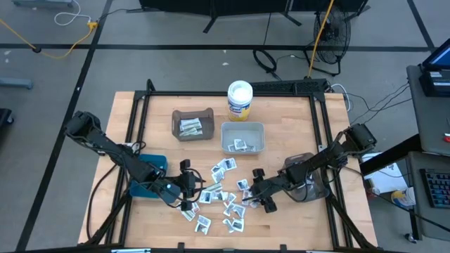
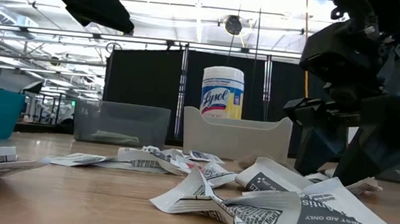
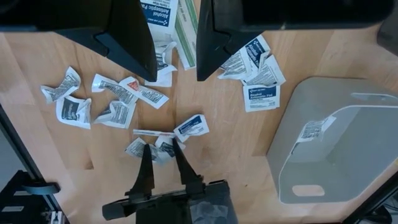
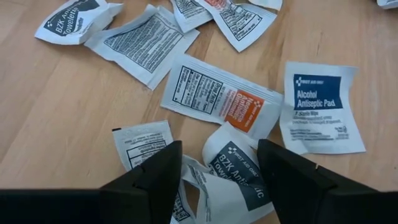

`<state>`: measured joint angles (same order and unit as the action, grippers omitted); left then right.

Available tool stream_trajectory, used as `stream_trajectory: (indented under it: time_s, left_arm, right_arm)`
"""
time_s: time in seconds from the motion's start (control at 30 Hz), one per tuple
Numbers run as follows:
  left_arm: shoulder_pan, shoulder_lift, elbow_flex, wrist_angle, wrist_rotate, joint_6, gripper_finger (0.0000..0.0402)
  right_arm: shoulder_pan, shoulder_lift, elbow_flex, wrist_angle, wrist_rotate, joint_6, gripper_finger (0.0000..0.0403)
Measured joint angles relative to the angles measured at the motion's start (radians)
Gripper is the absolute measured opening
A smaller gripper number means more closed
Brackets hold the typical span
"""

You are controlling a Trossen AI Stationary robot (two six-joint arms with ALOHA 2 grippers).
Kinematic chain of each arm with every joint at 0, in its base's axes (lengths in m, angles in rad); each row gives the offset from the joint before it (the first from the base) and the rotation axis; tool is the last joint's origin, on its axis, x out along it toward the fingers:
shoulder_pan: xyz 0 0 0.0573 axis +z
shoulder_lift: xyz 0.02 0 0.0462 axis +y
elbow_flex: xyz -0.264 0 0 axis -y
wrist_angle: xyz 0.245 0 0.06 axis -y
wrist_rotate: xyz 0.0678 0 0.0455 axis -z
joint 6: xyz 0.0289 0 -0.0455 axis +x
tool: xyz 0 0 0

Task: Pick & Place First Aid Supplies
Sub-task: Put the gray towelette pack into the gray bin

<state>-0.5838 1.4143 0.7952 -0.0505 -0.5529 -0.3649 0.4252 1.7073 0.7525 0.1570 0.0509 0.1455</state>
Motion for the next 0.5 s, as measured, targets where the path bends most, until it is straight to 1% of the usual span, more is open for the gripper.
stream_trajectory:
  time_s: [0.5]
  left_arm:
    - [0.0,0.0,0.0,-0.001,-0.021,0.0,0.0118]
  right_arm:
    - [0.002,-0.013,-0.002,-0.003,0.0,-0.027,0.0151]
